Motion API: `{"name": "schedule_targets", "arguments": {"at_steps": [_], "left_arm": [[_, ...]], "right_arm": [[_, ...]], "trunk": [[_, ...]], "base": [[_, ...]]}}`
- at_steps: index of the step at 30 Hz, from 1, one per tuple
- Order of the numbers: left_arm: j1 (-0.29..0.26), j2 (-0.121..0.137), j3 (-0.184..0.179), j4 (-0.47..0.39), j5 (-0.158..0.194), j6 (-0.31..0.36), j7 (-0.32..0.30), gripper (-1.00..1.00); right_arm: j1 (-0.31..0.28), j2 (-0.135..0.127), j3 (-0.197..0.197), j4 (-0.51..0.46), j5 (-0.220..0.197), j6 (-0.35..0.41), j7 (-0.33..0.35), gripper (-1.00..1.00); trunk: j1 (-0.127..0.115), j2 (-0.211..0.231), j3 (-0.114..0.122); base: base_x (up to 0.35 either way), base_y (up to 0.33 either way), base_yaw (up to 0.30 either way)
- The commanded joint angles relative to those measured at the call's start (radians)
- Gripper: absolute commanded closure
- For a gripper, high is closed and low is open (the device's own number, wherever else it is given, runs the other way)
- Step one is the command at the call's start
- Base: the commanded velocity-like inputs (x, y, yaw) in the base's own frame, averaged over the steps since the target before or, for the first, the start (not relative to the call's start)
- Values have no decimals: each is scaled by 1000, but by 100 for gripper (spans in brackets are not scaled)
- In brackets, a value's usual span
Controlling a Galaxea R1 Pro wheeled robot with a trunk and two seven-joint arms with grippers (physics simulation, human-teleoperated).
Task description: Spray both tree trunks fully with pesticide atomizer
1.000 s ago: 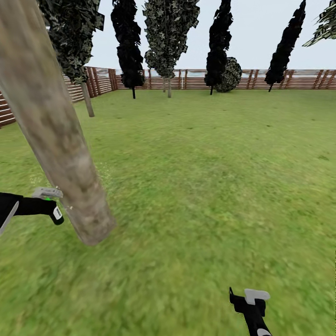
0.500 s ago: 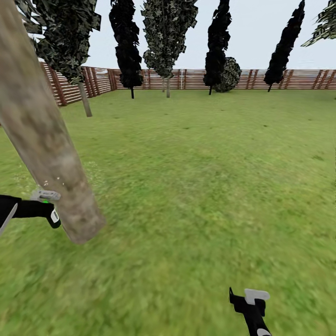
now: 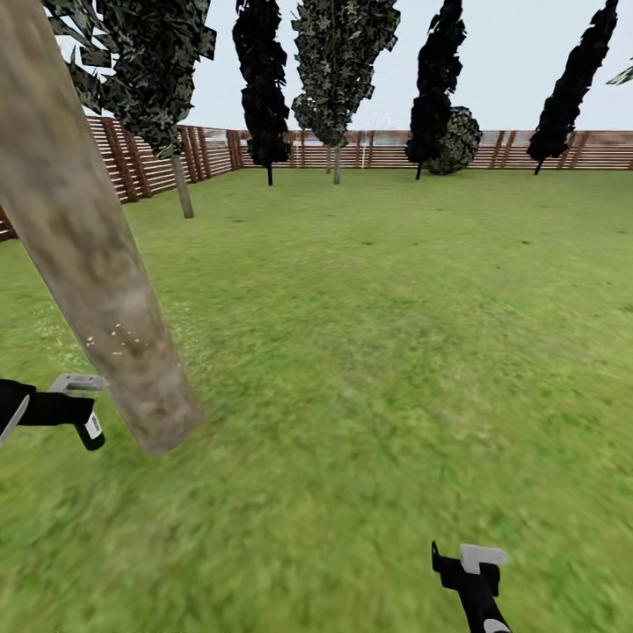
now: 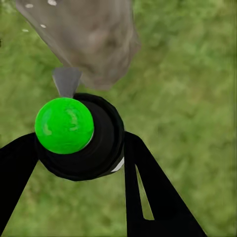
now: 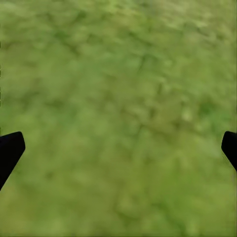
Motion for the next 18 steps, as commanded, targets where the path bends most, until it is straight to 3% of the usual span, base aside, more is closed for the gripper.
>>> {"name": "schedule_targets", "arguments": {"at_steps": [1, 9, 18], "left_arm": [[-3, 1, -2, -1, -3, 4, -3, 100], [0, 1, -3, 1, -4, 4, -3, 100], [1, -1, -6, 10, -4, 4, -3, 100]], "right_arm": [[-1, 0, 8, 1, -10, -3, -1, -100], [0, 0, 8, 1, -10, -3, -1, -100], [0, -2, 8, 1, -10, -3, -1, -100]], "trunk": [[0, 0, -1], [0, 0, -1], [0, 0, -1]], "base": [[2, -1, 134], [0, 0, 247], [142, -166, 16]]}}
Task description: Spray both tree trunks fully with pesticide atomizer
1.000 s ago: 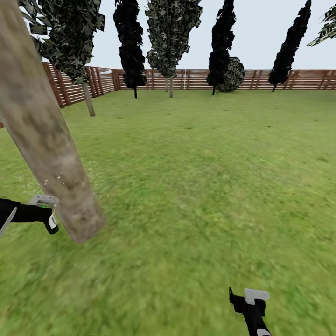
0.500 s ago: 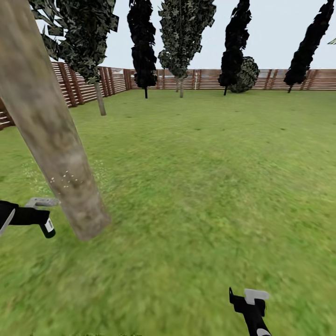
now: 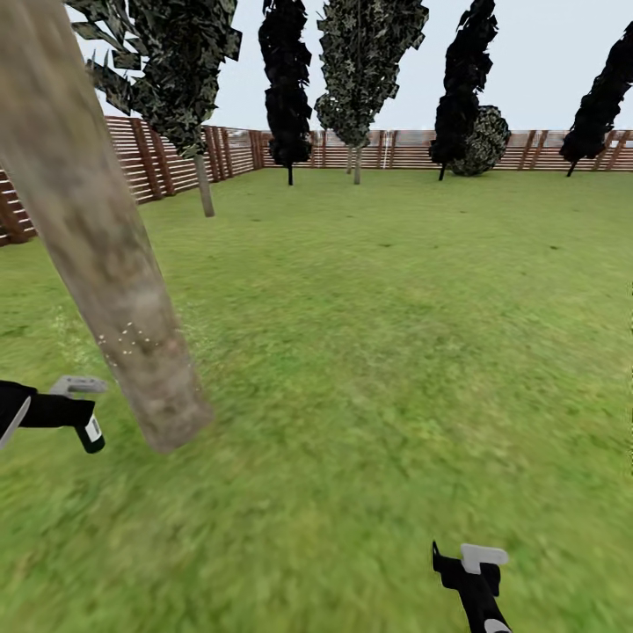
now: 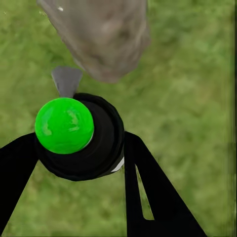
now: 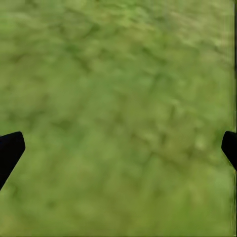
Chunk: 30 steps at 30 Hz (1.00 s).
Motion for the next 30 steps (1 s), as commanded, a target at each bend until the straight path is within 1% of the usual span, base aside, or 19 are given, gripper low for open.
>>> {"name": "schedule_targets", "arguments": {"at_steps": [1, 5, 8, 10, 13, 14, 15, 17, 25, 30], "left_arm": [[-1, 1, -2, 2, -1, 5, -4, 100], [-1, 1, -2, 7, -1, 5, -4, 100], [-1, 1, -2, 31, -1, 3, -3, 100], [-1, 0, -2, 51, -1, 1, -3, 100], [-1, -1, -3, 83, 0, -72, 4, 100], [-1, -1, -3, 100, 0, -82, 7, 100], [-1, -7, -2, 111, -1, -89, 8, 100], [-1, -12, -1, 114, 0, -92, 9, 100], [-1, -13, 1, 115, -1, -92, 9, 100], [-1, -13, 4, 116, -1, -93, 10, 100]], "right_arm": [[0, 0, 8, 0, -10, -3, -1, -100], [-1, 0, 8, 0, -10, -3, -1, -100], [-1, 1, 8, 0, -10, -3, -1, -100], [0, 2, 8, 0, -10, -3, -1, -100], [-1, 2, 8, 0, -10, -3, -1, -100], [-1, 2, 8, 0, -10, -3, -1, -100], [-1, 2, 8, 0, -10, -3, -1, -100], [-1, 2, 8, 0, -10, -3, -1, -100], [-1, 2, 8, 0, -10, -3, -1, -100], [-1, 2, 8, 0, -10, -3, -1, -100]], "trunk": [[0, 0, -1], [0, 0, -1], [0, 0, -1], [0, 0, -1], [0, 0, -1], [0, 0, -1], [0, 0, -1], [0, 0, -1], [0, 0, -1], [0, 0, -1]], "base": [[10, -271, 0], [3, -273, 0], [0, -274, 15], [0, -274, 187], [0, -274, 268], [0, -274, 276], [0, -274, 252], [38, -273, 70], [173, -233, 5], [40, -266, 3]]}}
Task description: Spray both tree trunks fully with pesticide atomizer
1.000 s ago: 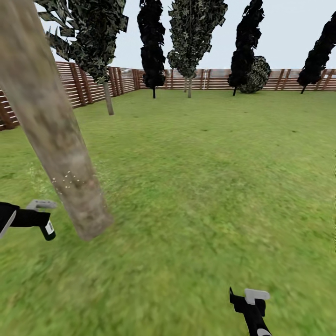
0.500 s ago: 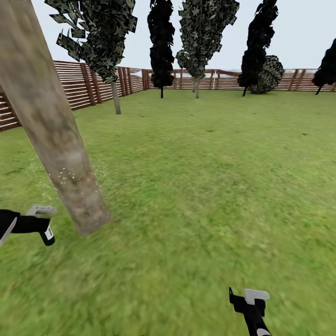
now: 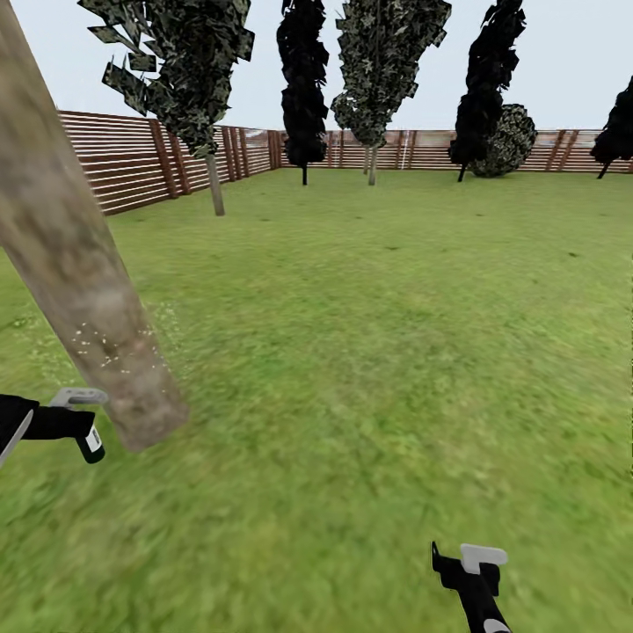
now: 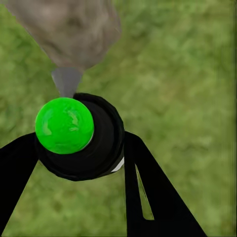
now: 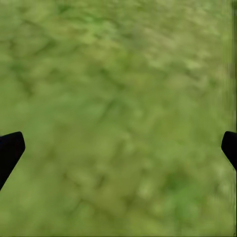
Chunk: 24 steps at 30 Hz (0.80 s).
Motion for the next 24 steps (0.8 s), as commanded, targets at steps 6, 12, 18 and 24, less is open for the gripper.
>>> {"name": "schedule_targets", "arguments": {"at_steps": [6, 12, 18, 24], "left_arm": [[-1, 1, -4, 1, 1, 5, 57, 100], [-1, 1, -5, 1, 12, 5, 70, 100], [-1, 1, -3, 1, 6, 7, 72, 100], [-1, 3, -1, 3, 0, 8, 115, 100]], "right_arm": [[0, 0, 8, 0, -10, -3, -1, -100], [0, -1, 8, 0, -10, -3, -1, -100], [0, -2, 8, 0, -10, -3, -1, -100], [0, 0, 8, 0, -10, -3, -1, -100]], "trunk": [[0, 0, -1], [0, 0, -1], [0, 0, -1], [0, 0, -1]], "base": [[0, -272, 232], [14, -273, 108], [179, -231, 1], [255, -173, 214]]}}
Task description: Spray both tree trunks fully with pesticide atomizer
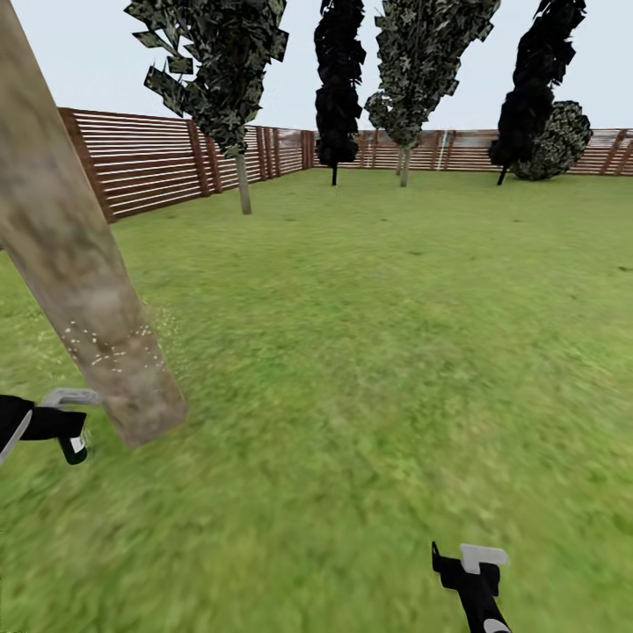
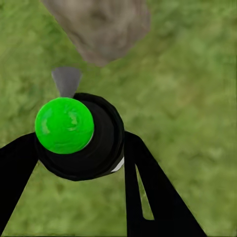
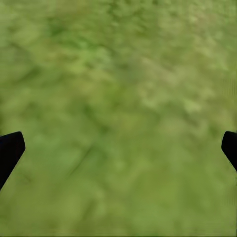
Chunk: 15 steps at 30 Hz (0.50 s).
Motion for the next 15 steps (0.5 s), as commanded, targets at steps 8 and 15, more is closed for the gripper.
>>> {"name": "schedule_targets", "arguments": {"at_steps": [8, 15], "left_arm": [[-1, 1, -3, -1, 5, 7, 36, 100], [-1, -1, -4, -2, 10, 5, 35, 100]], "right_arm": [[0, 0, 8, 0, -10, -3, -1, -100], [0, 0, 8, 0, -10, -3, -1, -100]], "trunk": [[0, 0, -1], [0, 0, -1]], "base": [[263, -143, 278], [38, -132, 195]]}}
